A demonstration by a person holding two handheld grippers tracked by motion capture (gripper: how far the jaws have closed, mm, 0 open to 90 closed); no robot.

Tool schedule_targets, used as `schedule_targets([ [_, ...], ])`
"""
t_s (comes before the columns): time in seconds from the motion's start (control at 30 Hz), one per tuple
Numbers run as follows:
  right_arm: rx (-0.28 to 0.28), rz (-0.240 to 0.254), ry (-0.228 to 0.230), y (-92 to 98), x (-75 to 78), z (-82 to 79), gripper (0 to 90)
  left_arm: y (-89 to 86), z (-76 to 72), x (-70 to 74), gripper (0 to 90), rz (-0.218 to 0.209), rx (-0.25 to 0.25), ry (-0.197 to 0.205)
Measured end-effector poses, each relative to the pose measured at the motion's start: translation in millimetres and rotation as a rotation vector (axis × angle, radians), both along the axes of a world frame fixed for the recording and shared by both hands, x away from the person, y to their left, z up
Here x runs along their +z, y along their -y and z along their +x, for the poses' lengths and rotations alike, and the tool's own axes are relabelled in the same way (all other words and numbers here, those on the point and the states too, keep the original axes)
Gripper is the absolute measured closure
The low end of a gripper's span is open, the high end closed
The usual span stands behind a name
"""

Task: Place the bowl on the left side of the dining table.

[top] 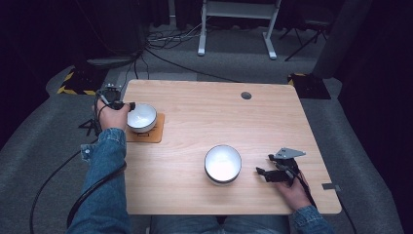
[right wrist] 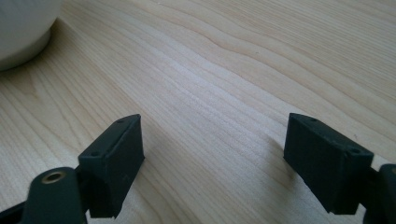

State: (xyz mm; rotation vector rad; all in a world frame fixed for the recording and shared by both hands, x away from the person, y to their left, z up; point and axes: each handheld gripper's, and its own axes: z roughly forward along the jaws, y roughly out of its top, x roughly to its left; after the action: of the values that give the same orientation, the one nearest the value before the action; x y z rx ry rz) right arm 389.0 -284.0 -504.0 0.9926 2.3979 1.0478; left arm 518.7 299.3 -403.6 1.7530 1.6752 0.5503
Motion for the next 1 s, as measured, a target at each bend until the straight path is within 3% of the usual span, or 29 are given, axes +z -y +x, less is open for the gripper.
schedule_targets([
  [0.13, -0.001, 0.001, -0.001, -0.1, 0.0, -0.1, 19.9, 9.6, -5.8, 14.2, 46.7, 0.011, -0.048, 0.030],
  [0.2, -0.001, 0.001, 0.000, -0.1, -0.1, -0.1, 19.9, 12.3, -7.8, 17.7, 46.7, -0.002, -0.068, 0.030],
  [0.43, 0.000, 0.000, 0.000, 0.1, 0.0, 0.1, 20.0, 27.9, -20.4, 32.7, 46.5, 0.014, -0.148, 0.052],
  [0.6, -0.001, 0.001, 0.000, 0.0, -0.1, 0.2, 20.0, 46.5, -38.5, 43.0, 47.6, 0.014, -0.247, 0.060],
  [1.0, -0.015, 0.016, -0.010, -2.5, -0.1, 0.1, 20.0, 74.3, -80.4, 50.6, 48.0, 0.016, -0.395, 0.073],
])
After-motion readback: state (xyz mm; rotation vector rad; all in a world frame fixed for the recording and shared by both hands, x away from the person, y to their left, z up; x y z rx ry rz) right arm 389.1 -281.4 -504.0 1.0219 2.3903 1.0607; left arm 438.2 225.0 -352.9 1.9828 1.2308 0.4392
